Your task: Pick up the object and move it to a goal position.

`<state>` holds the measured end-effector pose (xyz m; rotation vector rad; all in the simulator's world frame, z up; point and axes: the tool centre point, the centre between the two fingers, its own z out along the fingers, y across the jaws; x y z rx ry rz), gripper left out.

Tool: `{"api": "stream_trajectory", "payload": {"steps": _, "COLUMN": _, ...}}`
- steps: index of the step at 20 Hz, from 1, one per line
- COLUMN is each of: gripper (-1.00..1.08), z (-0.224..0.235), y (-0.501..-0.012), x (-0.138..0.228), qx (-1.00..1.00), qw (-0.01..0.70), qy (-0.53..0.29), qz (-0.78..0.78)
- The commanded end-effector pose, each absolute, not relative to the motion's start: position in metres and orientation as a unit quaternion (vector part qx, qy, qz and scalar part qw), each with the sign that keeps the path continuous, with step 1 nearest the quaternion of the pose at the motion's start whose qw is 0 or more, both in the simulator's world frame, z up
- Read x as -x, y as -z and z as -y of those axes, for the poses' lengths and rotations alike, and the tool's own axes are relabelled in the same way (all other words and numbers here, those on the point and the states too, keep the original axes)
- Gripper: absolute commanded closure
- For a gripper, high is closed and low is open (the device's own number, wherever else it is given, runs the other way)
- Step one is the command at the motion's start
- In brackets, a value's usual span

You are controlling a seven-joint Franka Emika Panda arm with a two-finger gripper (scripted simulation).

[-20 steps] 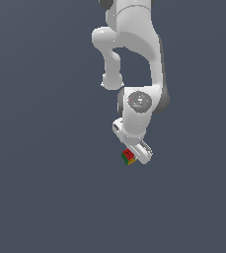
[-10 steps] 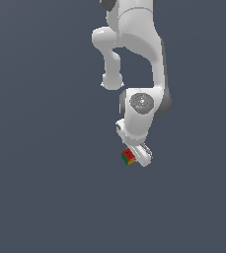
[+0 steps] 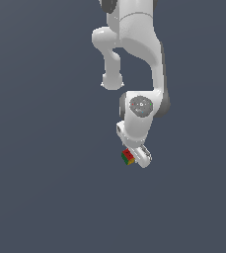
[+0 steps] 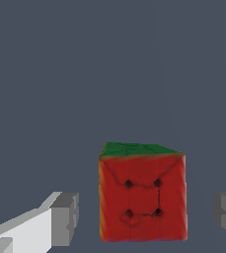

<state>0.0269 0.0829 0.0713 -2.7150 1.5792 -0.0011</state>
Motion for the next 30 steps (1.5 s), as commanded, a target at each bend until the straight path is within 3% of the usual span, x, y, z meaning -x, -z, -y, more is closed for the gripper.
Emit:
{"api": "stream_trajectory", "payload": {"steps": 1, "gripper": -0.92, "z": -0.083, "y": -0.059, "x": -0.026, "qx": 0.864, "qw": 0.000, "qy": 0.000, "qz": -0.503}}
{"api": "stream_trajectory", "payload": {"steps": 10, "gripper": -0.92, "z": -0.083, "y": -0.033, "x": -0.027, "qx": 0.863, "qw": 0.000, "qy": 0.000, "qz": -0.504}}
{"api": "stream_trajectory", "payload": {"steps": 11, "gripper": 1.08, "z": -0.083, "y": -0.033, "x": -0.027, "qx": 0.863, "qw": 0.000, "qy": 0.000, "qz": -0.504}}
{"api": "stream_trajectory", "payload": {"steps": 30, "gripper": 1.08, "z": -0.082, "y": -0.057, "x": -0.025, "qx": 0.864, "qw": 0.000, "qy": 0.000, "qz": -0.504}}
